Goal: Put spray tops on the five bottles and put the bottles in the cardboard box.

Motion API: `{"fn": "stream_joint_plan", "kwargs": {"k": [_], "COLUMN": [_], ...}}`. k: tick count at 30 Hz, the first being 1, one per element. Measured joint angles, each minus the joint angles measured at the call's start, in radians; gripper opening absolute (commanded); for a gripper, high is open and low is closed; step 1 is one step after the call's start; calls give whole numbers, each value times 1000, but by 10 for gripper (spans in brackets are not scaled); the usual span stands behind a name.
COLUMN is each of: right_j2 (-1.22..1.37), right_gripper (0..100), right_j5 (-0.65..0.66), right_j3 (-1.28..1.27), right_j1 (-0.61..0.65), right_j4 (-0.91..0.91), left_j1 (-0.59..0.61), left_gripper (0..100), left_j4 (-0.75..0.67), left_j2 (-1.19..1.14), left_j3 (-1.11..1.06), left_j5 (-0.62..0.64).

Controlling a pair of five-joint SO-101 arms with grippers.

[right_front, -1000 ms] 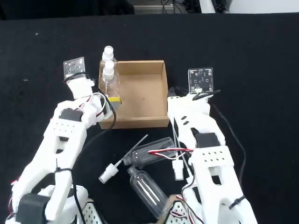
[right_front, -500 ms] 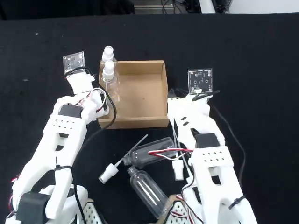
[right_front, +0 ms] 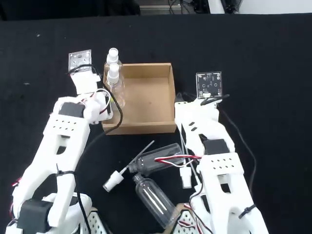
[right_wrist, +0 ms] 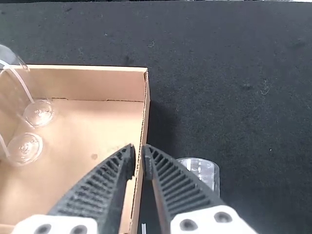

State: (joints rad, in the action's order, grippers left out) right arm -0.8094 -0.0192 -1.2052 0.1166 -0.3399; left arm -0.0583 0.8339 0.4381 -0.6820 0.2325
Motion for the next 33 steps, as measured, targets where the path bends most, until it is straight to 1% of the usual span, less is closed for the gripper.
{"fn": "stream_joint_plan", "kwargs": {"k": [7,13,15,18,22,31,33], "right_j2": [0,0,0,0,0,0,0], "right_gripper": [12,12,12,12,12,12,12], "right_j5": [0,0,0,0,0,0,0], "right_j3": [0,0,0,0,0,0,0], "right_j1": [0,0,0,0,0,0,0], "right_j4": [0,0,0,0,0,0,0], "left_j1": [0,0,0,0,-40,-54,-54], "left_gripper": [59,58,58,58,58,58,58], "left_j4": [158,212,187,101,6,-26,-51], "left_j2": [0,0,0,-2,-5,-5,-5], "left_j3": [92,97,86,31,-9,-9,-9], "left_j5": [-8,-8,-8,-12,-15,-17,-17]}}
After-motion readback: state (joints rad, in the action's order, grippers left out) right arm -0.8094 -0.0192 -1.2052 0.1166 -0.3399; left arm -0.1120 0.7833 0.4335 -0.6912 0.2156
